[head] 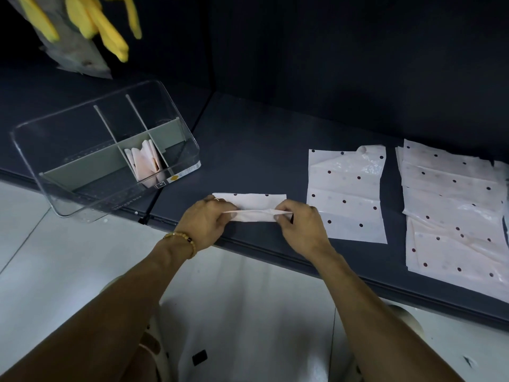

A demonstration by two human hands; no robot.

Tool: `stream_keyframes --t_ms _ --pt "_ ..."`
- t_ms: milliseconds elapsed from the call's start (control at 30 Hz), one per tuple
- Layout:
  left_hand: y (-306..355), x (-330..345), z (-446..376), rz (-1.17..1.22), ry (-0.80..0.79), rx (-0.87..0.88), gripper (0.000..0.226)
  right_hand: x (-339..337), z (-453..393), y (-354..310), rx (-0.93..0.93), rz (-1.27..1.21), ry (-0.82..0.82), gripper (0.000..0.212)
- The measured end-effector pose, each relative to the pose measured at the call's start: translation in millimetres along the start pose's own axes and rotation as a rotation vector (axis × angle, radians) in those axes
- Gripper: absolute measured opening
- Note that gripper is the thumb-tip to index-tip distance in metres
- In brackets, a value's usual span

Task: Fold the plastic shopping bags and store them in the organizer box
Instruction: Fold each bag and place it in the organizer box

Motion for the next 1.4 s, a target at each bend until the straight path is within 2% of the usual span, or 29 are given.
stream_keyframes --t_ms 67,133,233,433,667,867,933,967,1067,1133,1200,1267,1333,1400 --pt "-9.7 -4.7 -2.1 0.092 0.038 -0.157 0.021 1.1 -6.6 4.9 0.108 -0.071 0.000 0.001" --pt "-19.7 -6.3 -3.0 0.095 0.068 -0.300 0.025 3.9 -11.6 6.1 0.176 -0.057 0.011 0.011" --pt "-26.7 -6.5 -4.6 0.049 0.114 -0.424 0.029 5.7 -16.9 4.4 0.220 -0.028 0.067 0.019" --pt "-25.5 -6.6 -11.7 -0.077 0.126 -0.512 0.033 9.0 -24.0 -2.3 0.177 0.105 0.115 0.018" --pt "-30.7 -6.4 -16.6 -0.110 0.181 -0.602 0.033 11.3 -32.5 1.3 0.303 0.129 0.143 0.020" --pt "-35.0 -5.3 -15.3 -0.158 0.260 -0.579 0.033 11.5 -40.0 4.7 0.360 0.122 0.116 0.017" --pt "-32.8 -9.7 -10.9 -0.178 0.310 -0.526 0.033 11.9 -40.3 4.2 0.374 0.131 0.116 0.018" --pt "-28.9 -12.8 -8.7 -0.191 0.347 -0.439 0.030 12.1 -40.0 4.0 0.379 0.138 0.118 0.018" --pt "-7.9 -11.0 -0.4 -0.317 0.342 0.075 0.022 11.9 -40.5 4.2 0.381 0.138 0.111 0.017" --pt "-5.9 -7.0 6.5 -0.408 0.286 0.302 0.031 12.1 -41.6 3.3 0.379 0.135 0.093 0.018" --pt "-10.6 -8.5 9.4 -0.445 0.269 0.374 0.040 10.8 -38.5 1.0 0.378 0.135 0.105 0.020" --pt "-14.0 -11.0 10.4 -0.446 0.270 0.384 0.043 7.2 -30.2 -4.5 0.333 0.206 0.194 0.023" --pt "-14.5 -10.2 10.1 -0.433 0.265 0.373 0.043 8.8 -18.5 -22.5 0.123 0.381 0.326 0.025" --pt "-15.1 -7.5 10.7 -0.407 0.255 0.345 0.042 28.8 -5.8 -53.2 -0.155 0.394 0.362 0.028"
Point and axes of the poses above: each hand's wrist, its own z-axis away from the middle knuckle, its own x-axis out of the palm, y = z × x, the point moved 5 cm from there along -z, towards the middle knuckle, and after that the axes turned 3 degrees about y, right-handed, at the moved point
